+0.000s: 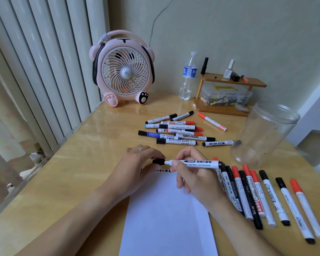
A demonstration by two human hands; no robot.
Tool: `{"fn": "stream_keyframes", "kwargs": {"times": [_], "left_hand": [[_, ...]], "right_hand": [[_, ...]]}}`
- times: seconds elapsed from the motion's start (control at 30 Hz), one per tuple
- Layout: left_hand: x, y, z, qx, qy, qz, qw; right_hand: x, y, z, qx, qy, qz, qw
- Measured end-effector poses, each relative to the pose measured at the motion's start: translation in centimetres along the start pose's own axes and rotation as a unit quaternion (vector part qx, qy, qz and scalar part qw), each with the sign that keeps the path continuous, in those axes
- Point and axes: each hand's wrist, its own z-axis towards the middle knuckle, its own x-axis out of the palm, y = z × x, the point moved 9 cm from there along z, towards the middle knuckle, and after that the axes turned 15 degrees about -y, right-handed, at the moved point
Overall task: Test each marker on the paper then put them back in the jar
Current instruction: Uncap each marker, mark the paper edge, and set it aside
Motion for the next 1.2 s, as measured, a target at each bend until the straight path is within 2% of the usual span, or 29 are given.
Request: {"fn": "stream_keyframes", "kwargs": {"times": [0.17,0.27,0.4,0.5,0.63,0.77,0.9,1.2], "left_hand": [[0.4,-1.2,-0.3,0.034,0.022,-0.032,0.999],[0.2,-0.8,-0.3,0.018,0.019,-0.042,0.999],[0.1,-0.6,-0.5,0.044,0.020,-0.010,0.999],[0.0,-0.4,-0.6,0.043,0.028,0.009,0.999],[0.3,0.4,-0.8,0.041,0.041,0.036,0.998],[0.7,0.8,-0.9,0.052,0.060,0.039,0.996],[1.2,0.0,-1.1,0.085,0.080,0.046,0.992],[1.2,-1.1,-1.2,0.124,0.068,0.069,0.988]], "right_hand": [[0.6,-0.1,-0.1,-0.012,0.035,-0.020,0.999],[0.5,0.2,-0.1,-0.013,0.040,-0.007,0.999],[0.3,0.0,-0.3,0.058,0.029,0.062,0.996],[-0.6,-0.5,0.1,0.101,-0.011,0.110,0.989],[-2.2,-0.4,0.4,0.081,-0.052,0.040,0.995],[-2.6,1.0,0.5,-0.001,0.001,-0.103,0.995],[-1.8,1.5,-0.2,-0.091,0.011,-0.230,0.969],[-1.8,0.8,0.0,-0.088,0.025,-0.217,0.972]]}}
